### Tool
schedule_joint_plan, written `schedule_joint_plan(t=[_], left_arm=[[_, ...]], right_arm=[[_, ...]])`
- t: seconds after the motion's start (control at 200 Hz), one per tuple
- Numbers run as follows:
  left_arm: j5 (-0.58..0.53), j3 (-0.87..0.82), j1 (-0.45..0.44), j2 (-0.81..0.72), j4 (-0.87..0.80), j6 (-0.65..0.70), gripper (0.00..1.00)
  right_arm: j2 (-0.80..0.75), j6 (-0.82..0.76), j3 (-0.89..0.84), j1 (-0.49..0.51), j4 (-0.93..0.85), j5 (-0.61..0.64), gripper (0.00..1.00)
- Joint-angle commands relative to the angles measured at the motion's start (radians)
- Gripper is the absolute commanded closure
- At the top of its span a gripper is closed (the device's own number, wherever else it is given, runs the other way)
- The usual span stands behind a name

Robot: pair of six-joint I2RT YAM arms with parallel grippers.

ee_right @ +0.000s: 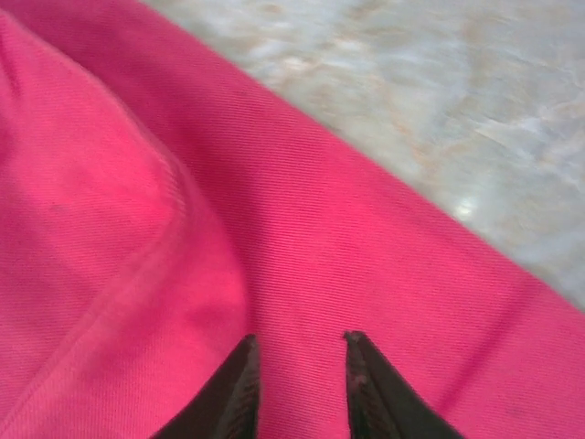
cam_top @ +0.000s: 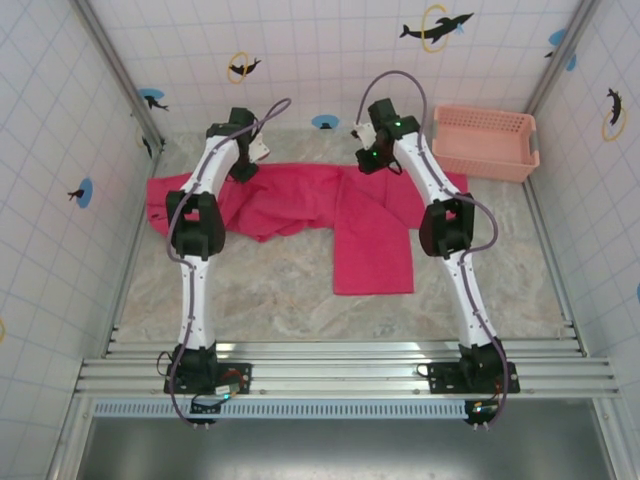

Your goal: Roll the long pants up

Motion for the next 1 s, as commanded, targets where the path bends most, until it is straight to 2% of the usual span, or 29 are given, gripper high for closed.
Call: schedule_joint_plan(t=[0.0,0.035,0.055,0.075,0.185,0.275,0.45,0.515,0.63,0.711,0.786,0.991], left_arm=[[-0.028,0.053,0.026,0.014,-0.007,-0.027,0.22],[-0.015,0.056,0.028,0.012,-0.001,-0.034,0.17],[-0.008,0.055,0.029,0.008,0.003,-0.038,0.07],[-0.008,0.055,0.029,0.006,0.009,-0.043,0.03],[0.0,0.062,0.03,-0.028,0.021,-0.07,0.03],[0.008,0.067,0.031,-0.071,0.02,-0.082,0.03],[-0.017,0.064,0.03,-0.192,0.007,-0.106,0.03],[-0.009,0.024,0.033,-0.242,0.004,-0.122,0.03],[-0.03,-0.116,0.033,-0.338,0.032,-0.152,0.02],[0.014,-0.242,0.038,-0.394,0.099,-0.129,0.02],[0.098,-0.327,0.051,-0.424,0.157,-0.129,0.03],[0.15,-0.255,0.075,-0.308,0.115,-0.162,0.03]], right_arm=[[-0.003,0.061,-0.001,-0.026,0.006,0.084,0.54],[-0.018,0.055,-0.015,-0.022,0.011,0.12,0.5],[-0.032,0.051,-0.027,-0.021,0.014,0.14,0.48],[-0.048,0.044,-0.037,-0.02,0.017,0.154,0.47],[-0.17,0.033,-0.13,-0.01,0.016,0.177,0.44],[-0.311,0.039,-0.293,0.036,0.009,0.208,0.44],[-0.634,0.129,-0.774,0.242,0.121,0.304,0.39],[-0.699,0.206,-0.923,0.319,0.171,0.286,0.39],[-0.763,0.326,-1.169,0.444,0.296,0.267,0.4],[-0.776,0.395,-1.283,0.513,0.369,0.275,0.4],[-0.772,0.442,-1.345,0.569,0.404,0.306,0.4],[-0.724,0.493,-1.409,0.63,0.47,0.331,0.4]])
